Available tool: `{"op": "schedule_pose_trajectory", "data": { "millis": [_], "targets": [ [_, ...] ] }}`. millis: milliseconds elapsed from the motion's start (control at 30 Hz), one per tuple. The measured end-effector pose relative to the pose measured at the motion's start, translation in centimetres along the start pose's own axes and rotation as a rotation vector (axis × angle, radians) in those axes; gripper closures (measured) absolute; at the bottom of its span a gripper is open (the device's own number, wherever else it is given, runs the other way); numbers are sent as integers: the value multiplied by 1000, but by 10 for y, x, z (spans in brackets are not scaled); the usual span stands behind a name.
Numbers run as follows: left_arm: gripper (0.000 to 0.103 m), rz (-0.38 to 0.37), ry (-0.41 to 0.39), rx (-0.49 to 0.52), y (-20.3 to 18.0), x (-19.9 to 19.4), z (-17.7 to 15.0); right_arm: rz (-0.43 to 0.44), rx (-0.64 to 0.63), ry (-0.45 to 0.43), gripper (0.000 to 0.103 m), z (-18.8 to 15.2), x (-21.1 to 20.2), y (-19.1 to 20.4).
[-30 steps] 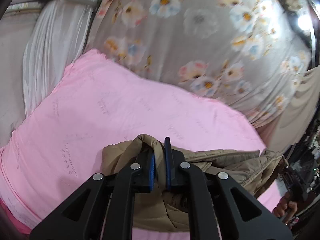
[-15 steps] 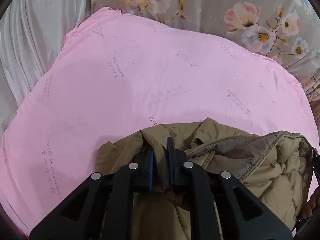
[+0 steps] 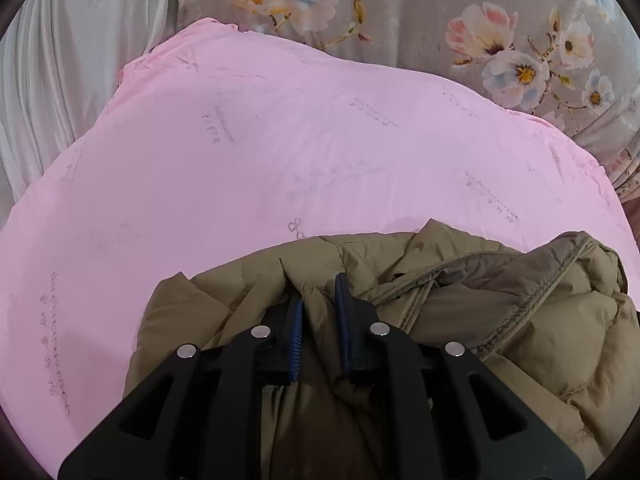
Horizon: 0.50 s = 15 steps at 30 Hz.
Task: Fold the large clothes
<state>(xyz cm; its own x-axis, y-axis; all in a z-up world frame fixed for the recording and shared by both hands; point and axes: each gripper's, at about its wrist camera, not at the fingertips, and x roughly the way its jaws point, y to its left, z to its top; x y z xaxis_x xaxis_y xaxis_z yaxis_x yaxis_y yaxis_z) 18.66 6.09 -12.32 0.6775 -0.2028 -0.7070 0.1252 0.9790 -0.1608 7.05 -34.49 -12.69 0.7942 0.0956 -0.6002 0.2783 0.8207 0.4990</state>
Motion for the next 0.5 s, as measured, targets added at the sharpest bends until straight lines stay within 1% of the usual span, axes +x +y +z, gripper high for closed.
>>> {"op": "schedule_pose_trajectory", "data": {
  "millis": [100,167,200,233,267,300,333,367,400,467,500],
  "targets": [
    [88,-30,-1,-22,5,0,0,42,34,6,92,2,-1,-7],
    [86,-65,17,-51,12,-5,3,67,66,27,90,6,-8,-10],
    [82,-80,30,-63,16,-9,4,80,82,30,86,9,-15,-11],
    [72,-100,39,-78,22,-17,7,94,92,21,82,11,-27,-11],
    [63,-115,30,-93,29,-30,9,99,91,0,79,13,-41,-10],
    [38,-107,12,-101,34,-42,11,94,80,-27,64,15,-55,-9],
    [16,-76,-30,-108,41,-60,13,82,56,-73,47,17,-73,-5],
    [13,-60,-81,-105,47,-79,14,66,34,-112,44,18,-88,-2],
    [13,-54,-104,-94,51,-92,15,49,12,-143,43,19,-101,2],
    [14,-38,-113,-64,53,-111,18,19,-36,-179,43,21,-120,15],
    [15,-29,-117,-48,49,-118,20,11,-61,-180,43,21,-123,25]
  ]
}}
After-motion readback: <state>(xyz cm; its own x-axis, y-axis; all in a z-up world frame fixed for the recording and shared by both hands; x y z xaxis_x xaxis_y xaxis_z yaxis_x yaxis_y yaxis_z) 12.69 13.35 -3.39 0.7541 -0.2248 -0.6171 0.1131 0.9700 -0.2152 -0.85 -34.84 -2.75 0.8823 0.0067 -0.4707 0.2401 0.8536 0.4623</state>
